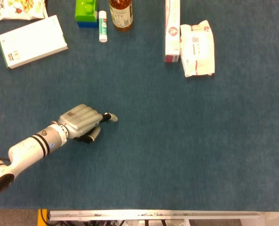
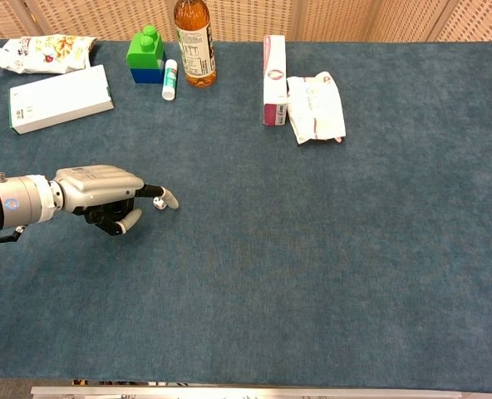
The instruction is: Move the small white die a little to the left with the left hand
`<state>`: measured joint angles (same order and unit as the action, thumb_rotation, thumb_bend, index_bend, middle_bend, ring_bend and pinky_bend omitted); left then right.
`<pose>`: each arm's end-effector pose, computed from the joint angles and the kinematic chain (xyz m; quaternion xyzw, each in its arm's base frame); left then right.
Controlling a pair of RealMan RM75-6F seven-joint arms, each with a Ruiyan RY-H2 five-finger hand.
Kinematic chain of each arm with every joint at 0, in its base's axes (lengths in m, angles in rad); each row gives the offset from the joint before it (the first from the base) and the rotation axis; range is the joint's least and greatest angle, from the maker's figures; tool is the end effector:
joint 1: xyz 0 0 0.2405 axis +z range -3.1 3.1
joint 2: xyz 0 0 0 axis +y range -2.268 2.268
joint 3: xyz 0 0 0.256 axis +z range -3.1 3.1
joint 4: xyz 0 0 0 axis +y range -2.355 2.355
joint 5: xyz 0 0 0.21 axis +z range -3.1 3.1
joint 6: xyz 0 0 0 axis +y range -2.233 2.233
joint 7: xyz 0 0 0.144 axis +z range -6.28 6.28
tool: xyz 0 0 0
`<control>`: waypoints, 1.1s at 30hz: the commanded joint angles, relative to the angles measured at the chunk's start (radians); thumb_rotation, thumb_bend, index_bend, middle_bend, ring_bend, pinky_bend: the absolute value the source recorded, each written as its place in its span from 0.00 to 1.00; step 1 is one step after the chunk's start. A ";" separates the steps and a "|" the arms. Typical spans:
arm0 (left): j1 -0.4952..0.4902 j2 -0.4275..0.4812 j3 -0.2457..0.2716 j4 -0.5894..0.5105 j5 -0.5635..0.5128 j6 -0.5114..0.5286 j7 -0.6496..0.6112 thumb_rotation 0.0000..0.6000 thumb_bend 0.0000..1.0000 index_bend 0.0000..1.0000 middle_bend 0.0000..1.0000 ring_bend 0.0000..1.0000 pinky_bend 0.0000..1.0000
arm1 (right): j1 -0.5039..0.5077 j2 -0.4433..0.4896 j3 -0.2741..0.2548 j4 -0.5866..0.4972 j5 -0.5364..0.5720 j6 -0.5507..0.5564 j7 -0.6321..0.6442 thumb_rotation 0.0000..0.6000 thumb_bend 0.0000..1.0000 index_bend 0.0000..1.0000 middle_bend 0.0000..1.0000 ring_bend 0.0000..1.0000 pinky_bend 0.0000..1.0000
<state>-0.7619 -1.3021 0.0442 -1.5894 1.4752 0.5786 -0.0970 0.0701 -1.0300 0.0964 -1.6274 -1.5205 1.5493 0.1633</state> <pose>-0.1997 0.2785 -0.0130 -0.8523 -0.4289 -0.2037 0.2195 -0.3052 -0.1855 0.1998 0.5600 -0.3781 0.4514 0.5828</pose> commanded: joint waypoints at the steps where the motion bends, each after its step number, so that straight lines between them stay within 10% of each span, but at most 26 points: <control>1: -0.003 0.000 0.005 0.007 -0.018 -0.008 0.009 1.00 0.74 0.15 1.00 1.00 0.97 | -0.001 0.000 0.000 0.000 0.000 0.000 0.001 1.00 0.29 0.24 0.35 0.19 0.17; 33: 0.001 0.147 0.028 -0.075 -0.126 0.016 0.079 1.00 0.74 0.16 1.00 1.00 0.97 | -0.009 0.004 0.000 -0.017 -0.015 0.014 -0.006 1.00 0.29 0.24 0.35 0.19 0.17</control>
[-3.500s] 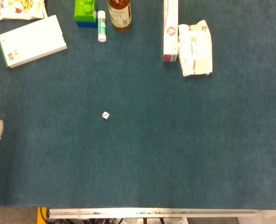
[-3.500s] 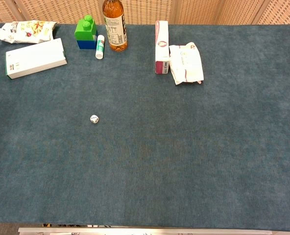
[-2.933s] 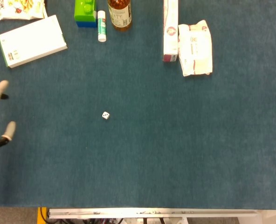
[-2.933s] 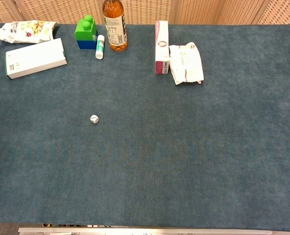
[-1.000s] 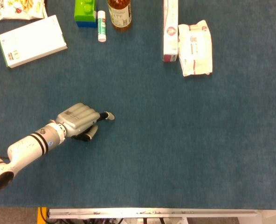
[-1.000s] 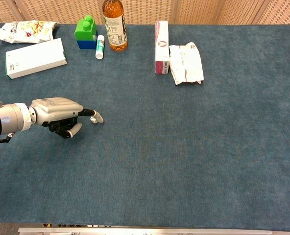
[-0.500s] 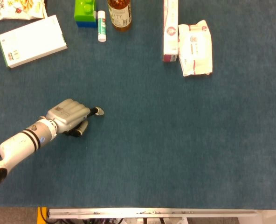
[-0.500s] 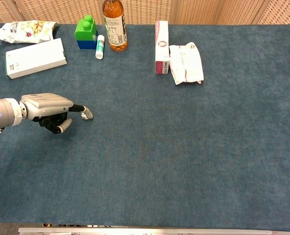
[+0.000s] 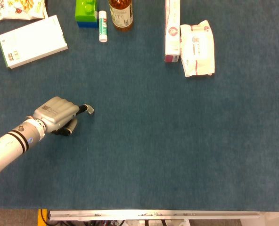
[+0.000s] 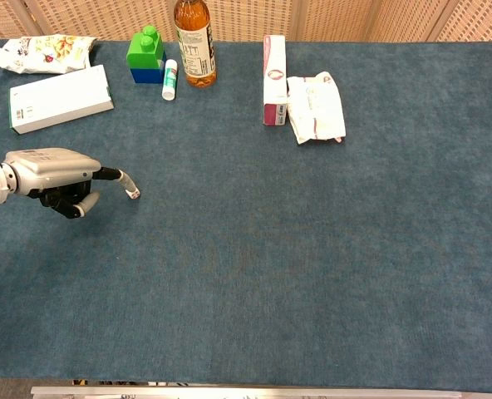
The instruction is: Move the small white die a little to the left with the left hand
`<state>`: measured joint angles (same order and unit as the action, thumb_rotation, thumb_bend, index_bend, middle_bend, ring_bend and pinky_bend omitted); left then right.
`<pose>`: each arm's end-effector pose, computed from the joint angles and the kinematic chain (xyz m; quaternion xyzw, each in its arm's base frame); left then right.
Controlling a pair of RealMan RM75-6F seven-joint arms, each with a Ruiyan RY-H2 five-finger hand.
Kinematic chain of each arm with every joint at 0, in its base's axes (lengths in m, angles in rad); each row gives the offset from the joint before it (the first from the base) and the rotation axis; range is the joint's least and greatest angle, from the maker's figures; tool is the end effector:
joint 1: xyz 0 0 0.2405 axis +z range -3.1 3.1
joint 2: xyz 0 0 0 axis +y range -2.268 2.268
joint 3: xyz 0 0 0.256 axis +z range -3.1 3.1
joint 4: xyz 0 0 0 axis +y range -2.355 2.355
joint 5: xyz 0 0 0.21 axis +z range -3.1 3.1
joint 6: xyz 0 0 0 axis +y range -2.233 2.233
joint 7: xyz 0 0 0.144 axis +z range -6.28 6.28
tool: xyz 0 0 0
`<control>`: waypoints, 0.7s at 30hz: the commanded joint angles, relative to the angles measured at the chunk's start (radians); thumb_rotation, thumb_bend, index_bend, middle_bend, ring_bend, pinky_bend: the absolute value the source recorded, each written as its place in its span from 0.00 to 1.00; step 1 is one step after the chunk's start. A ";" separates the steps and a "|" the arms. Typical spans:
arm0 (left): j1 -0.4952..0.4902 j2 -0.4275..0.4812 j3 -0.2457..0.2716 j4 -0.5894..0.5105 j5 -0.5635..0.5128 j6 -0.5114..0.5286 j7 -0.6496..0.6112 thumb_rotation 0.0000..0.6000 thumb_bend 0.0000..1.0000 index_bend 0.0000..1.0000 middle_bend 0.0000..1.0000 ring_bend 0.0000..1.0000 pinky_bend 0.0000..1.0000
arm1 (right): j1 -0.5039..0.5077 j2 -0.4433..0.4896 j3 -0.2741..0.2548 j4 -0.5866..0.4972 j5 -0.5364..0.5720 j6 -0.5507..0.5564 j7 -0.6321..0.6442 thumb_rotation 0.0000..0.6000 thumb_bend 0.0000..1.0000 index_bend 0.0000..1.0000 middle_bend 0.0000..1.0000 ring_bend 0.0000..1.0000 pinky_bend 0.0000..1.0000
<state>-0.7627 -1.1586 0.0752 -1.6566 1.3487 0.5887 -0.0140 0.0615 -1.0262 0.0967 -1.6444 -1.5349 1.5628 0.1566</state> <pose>-0.2229 0.2863 0.0318 -0.8375 -0.4364 -0.1713 0.2807 -0.3010 -0.1824 0.2000 0.5597 -0.3754 0.4569 0.5806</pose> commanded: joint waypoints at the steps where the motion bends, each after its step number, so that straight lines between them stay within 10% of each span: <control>1: 0.002 0.004 -0.005 -0.014 0.002 0.007 -0.009 1.00 0.74 0.16 1.00 1.00 0.97 | -0.001 0.000 0.000 0.001 0.000 0.001 0.001 1.00 0.29 0.24 0.35 0.19 0.17; 21: -0.015 -0.057 -0.001 0.032 -0.049 -0.023 0.037 1.00 0.74 0.16 1.00 1.00 0.97 | -0.017 0.003 -0.002 0.022 0.009 0.012 0.029 1.00 0.29 0.24 0.35 0.19 0.17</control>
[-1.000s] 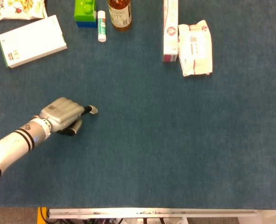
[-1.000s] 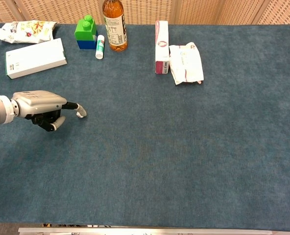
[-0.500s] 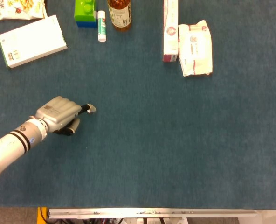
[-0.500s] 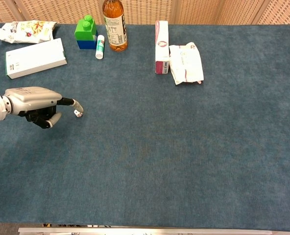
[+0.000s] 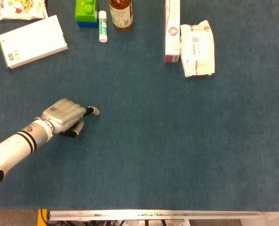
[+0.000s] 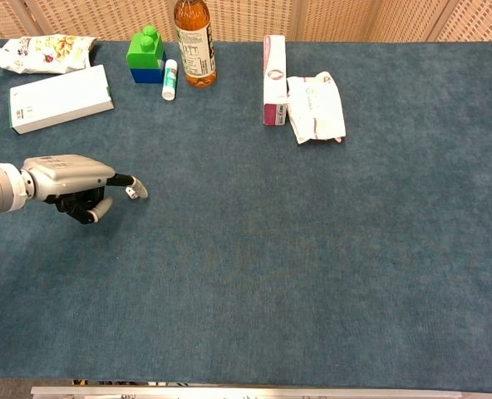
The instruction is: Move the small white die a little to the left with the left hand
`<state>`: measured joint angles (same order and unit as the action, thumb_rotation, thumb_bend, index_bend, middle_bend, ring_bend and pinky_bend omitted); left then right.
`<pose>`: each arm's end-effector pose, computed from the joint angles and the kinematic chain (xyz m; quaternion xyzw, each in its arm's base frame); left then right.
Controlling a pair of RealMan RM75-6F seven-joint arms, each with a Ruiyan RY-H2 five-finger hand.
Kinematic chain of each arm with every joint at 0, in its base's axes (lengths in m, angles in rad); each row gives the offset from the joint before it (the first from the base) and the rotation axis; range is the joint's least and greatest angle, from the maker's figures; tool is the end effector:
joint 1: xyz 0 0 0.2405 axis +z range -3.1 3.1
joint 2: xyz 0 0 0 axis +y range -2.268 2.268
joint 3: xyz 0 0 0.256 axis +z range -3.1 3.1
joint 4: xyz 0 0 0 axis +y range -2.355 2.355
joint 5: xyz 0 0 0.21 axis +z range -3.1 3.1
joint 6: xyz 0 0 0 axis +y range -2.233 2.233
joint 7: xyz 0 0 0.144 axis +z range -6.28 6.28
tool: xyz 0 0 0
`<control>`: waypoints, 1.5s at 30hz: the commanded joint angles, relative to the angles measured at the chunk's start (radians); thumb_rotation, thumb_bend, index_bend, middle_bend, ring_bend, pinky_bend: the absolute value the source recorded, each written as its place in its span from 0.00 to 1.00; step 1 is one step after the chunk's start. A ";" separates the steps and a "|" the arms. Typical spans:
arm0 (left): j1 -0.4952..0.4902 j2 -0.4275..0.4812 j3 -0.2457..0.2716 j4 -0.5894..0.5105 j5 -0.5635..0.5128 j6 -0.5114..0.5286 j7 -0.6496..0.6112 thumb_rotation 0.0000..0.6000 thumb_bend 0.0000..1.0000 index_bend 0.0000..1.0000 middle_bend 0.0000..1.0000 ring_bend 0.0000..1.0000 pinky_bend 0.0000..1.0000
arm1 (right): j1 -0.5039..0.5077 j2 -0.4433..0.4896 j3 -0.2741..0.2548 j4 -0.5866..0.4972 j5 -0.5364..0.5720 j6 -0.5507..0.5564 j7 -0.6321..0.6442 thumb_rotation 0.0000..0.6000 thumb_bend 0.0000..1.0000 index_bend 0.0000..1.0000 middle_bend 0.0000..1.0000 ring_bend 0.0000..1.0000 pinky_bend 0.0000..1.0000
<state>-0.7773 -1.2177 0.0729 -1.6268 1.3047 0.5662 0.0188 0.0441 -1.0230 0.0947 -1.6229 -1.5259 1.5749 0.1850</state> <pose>-0.2202 0.2870 0.0137 -0.8399 -0.4405 -0.1645 0.2710 -0.3088 -0.1768 0.2051 0.5509 -0.3792 0.4551 0.5880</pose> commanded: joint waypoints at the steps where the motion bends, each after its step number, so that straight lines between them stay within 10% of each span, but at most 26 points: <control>1: 0.001 0.005 0.002 0.001 -0.009 0.000 0.006 1.00 0.74 0.16 1.00 1.00 0.97 | 0.000 -0.001 0.000 0.001 0.000 0.000 0.001 1.00 0.29 0.24 0.35 0.19 0.17; 21: 0.002 0.080 0.019 -0.023 -0.053 -0.003 0.043 1.00 0.74 0.16 1.00 1.00 0.97 | -0.003 -0.003 0.002 0.001 -0.005 0.004 0.005 1.00 0.29 0.24 0.35 0.19 0.17; 29: 0.089 0.082 -0.019 -0.047 0.028 0.185 -0.046 1.00 0.74 0.15 0.97 0.99 0.95 | -0.003 -0.002 0.001 0.003 -0.003 -0.001 0.005 1.00 0.29 0.24 0.35 0.19 0.17; 45: 0.446 0.084 -0.055 -0.046 -0.015 0.761 -0.035 1.00 0.42 0.08 0.38 0.34 0.45 | 0.031 -0.004 -0.002 0.024 0.014 -0.077 0.013 1.00 0.29 0.24 0.35 0.19 0.17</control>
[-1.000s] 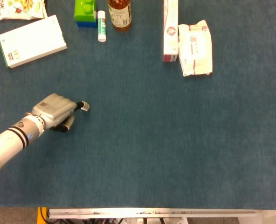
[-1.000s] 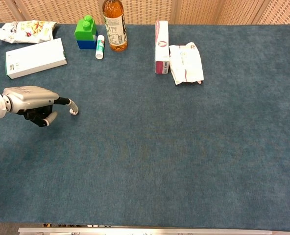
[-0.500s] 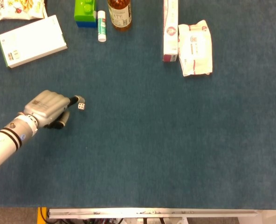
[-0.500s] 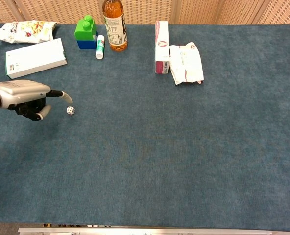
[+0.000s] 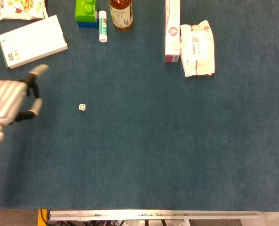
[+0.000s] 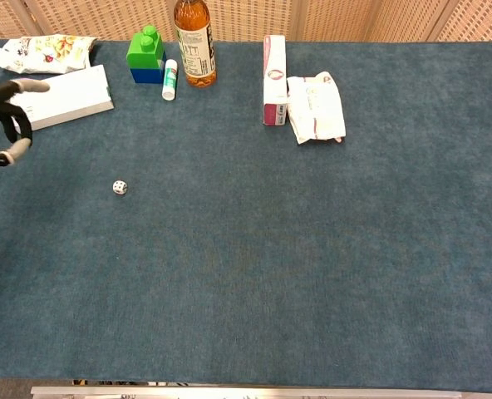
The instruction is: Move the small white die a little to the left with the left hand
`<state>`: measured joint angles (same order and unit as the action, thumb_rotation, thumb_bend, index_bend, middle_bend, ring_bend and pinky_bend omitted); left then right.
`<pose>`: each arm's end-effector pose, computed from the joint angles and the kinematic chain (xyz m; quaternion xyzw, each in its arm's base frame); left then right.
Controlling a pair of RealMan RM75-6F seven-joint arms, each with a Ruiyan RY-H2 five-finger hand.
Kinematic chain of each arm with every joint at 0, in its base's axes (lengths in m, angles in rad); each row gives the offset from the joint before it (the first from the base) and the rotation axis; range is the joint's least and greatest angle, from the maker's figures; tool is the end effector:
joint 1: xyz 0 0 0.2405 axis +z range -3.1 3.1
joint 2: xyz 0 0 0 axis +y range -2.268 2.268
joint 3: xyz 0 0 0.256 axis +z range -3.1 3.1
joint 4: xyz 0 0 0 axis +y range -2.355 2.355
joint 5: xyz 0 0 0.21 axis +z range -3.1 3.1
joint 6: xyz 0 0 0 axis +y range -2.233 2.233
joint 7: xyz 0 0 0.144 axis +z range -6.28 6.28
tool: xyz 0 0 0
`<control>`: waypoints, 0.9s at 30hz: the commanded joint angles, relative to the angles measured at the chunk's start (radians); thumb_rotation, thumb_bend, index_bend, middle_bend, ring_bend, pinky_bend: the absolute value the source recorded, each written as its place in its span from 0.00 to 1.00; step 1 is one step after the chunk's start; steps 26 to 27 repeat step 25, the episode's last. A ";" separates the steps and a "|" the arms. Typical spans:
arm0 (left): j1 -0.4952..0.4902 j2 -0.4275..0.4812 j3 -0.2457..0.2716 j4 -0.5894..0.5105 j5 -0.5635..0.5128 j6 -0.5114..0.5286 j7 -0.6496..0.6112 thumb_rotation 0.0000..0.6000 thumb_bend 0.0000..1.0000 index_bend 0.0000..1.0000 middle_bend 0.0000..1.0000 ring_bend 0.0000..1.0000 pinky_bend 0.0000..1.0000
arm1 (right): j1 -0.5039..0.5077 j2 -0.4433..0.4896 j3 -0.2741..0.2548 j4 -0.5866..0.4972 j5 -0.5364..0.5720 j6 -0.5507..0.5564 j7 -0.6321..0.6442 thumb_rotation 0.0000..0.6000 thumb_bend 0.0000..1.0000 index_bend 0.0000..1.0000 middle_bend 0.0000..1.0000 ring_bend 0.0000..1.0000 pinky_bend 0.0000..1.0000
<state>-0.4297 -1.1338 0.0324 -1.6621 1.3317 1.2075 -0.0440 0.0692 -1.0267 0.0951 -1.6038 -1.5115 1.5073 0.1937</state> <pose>-0.2692 0.2578 0.1102 -0.6639 -0.4496 -0.3669 0.4717 -0.3140 -0.1858 0.1986 0.5628 -0.3948 0.4379 0.5793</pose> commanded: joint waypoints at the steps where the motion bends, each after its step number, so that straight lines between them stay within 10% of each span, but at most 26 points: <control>1: 0.118 -0.001 -0.017 -0.013 -0.049 0.147 0.030 1.00 0.42 0.08 0.36 0.32 0.42 | 0.009 0.000 -0.003 0.008 -0.002 -0.014 0.008 1.00 0.29 0.24 0.35 0.19 0.17; 11: 0.282 -0.021 -0.015 -0.055 -0.054 0.364 0.128 1.00 0.42 0.08 0.33 0.29 0.37 | 0.042 0.012 -0.030 0.003 -0.050 -0.068 0.028 1.00 0.29 0.24 0.34 0.19 0.17; 27: 0.337 -0.029 -0.026 -0.059 0.013 0.398 0.131 1.00 0.42 0.08 0.33 0.29 0.36 | 0.044 0.004 -0.038 -0.012 -0.051 -0.065 -0.004 1.00 0.29 0.24 0.34 0.19 0.17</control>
